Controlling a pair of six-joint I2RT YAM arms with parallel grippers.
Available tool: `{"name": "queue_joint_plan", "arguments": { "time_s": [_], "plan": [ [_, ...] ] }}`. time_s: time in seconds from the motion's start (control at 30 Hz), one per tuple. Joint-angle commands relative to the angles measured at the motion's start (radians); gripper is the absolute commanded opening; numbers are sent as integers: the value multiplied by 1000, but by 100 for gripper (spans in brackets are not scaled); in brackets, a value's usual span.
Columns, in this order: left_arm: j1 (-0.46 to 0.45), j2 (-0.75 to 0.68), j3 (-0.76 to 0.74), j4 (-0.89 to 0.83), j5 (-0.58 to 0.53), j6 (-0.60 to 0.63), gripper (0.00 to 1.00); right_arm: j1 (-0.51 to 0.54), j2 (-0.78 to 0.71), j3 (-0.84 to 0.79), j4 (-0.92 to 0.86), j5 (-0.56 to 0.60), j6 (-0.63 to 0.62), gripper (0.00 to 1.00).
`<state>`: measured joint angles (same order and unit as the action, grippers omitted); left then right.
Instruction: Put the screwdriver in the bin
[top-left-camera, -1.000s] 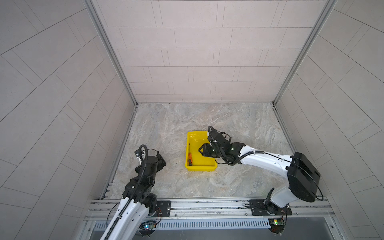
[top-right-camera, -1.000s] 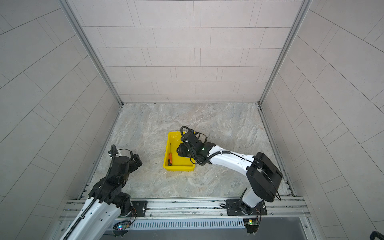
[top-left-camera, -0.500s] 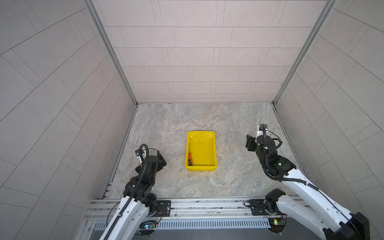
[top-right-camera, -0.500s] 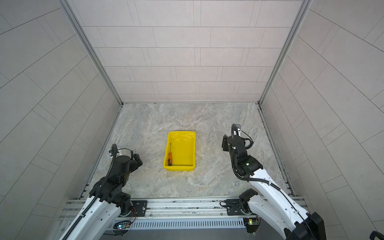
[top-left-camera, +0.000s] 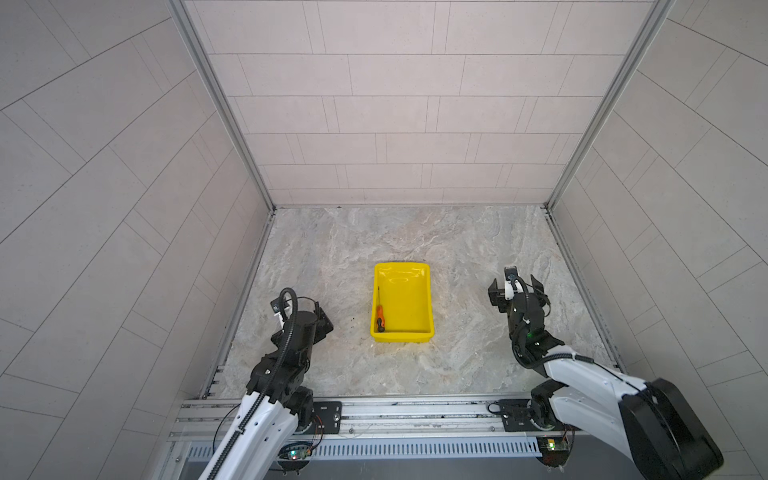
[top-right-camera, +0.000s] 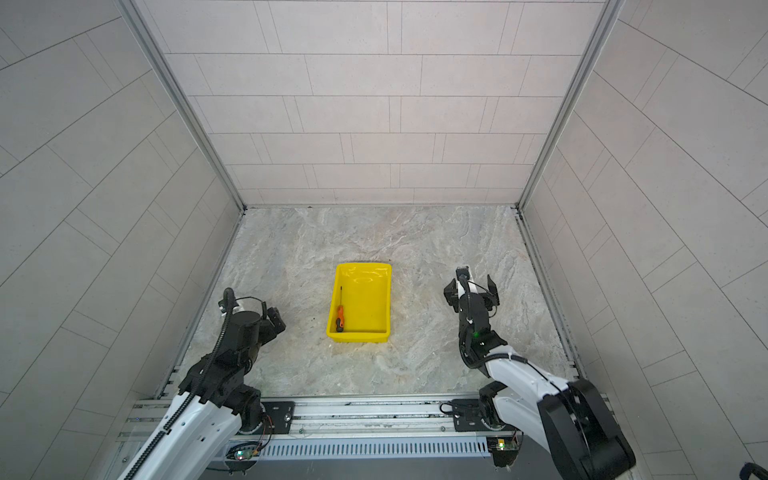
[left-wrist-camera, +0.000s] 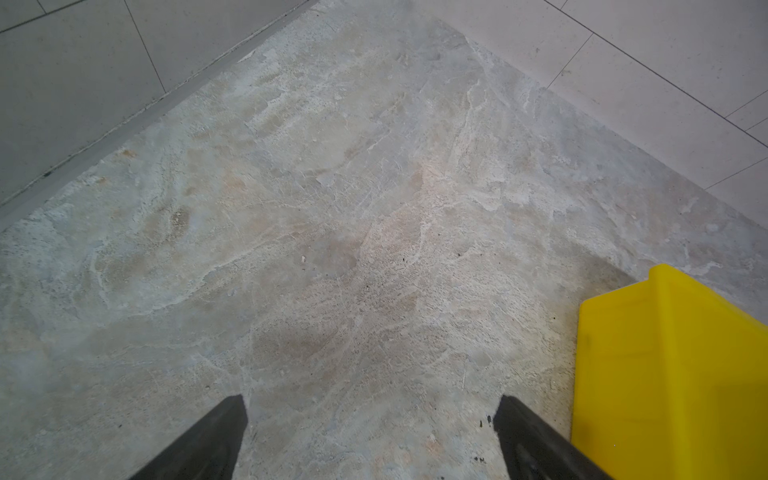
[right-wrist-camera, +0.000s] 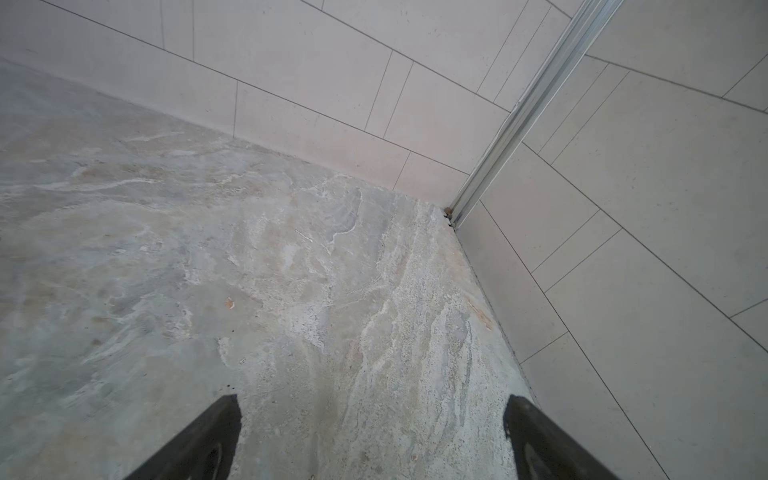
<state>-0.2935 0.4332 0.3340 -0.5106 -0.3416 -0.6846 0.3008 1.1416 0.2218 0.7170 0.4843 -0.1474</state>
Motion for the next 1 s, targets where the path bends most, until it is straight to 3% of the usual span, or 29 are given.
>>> {"name": "queue_joint_plan", "arguments": {
  "time_s": [0.0, 0.13, 0.23, 0.43, 0.57, 0.7, 0.8, 0.9, 0.97],
  "plan": [
    [5, 3, -8, 6, -7, -3, 100, -56, 181, 12, 235, 8, 48, 99],
    [6, 1, -10, 8, -7, -3, 100, -111, 360, 23, 386, -28, 127, 99],
    [6, 2, -11, 12, -7, -3, 100, -144, 485, -5, 613, -10, 124, 100],
    [5, 14, -9, 20, -9, -3, 100, -137, 449, 67, 429, 11, 132, 99],
    [5, 14, -13, 25, -10, -1, 100, -139, 454, 86, 399, 6, 129, 99],
    [5, 11, -12, 61, 48, 43, 100, -141, 455, 97, 382, 4, 130, 99],
    [5, 41, -24, 180, 116, 71, 100, -143, 455, 97, 382, 4, 130, 99],
    [3, 136, 57, 198, 11, 24, 100, -141, 455, 97, 383, 2, 129, 99],
    [3, 235, 133, 231, -122, 64, 100, -142, 455, 96, 383, 2, 129, 99]
  ]
}}
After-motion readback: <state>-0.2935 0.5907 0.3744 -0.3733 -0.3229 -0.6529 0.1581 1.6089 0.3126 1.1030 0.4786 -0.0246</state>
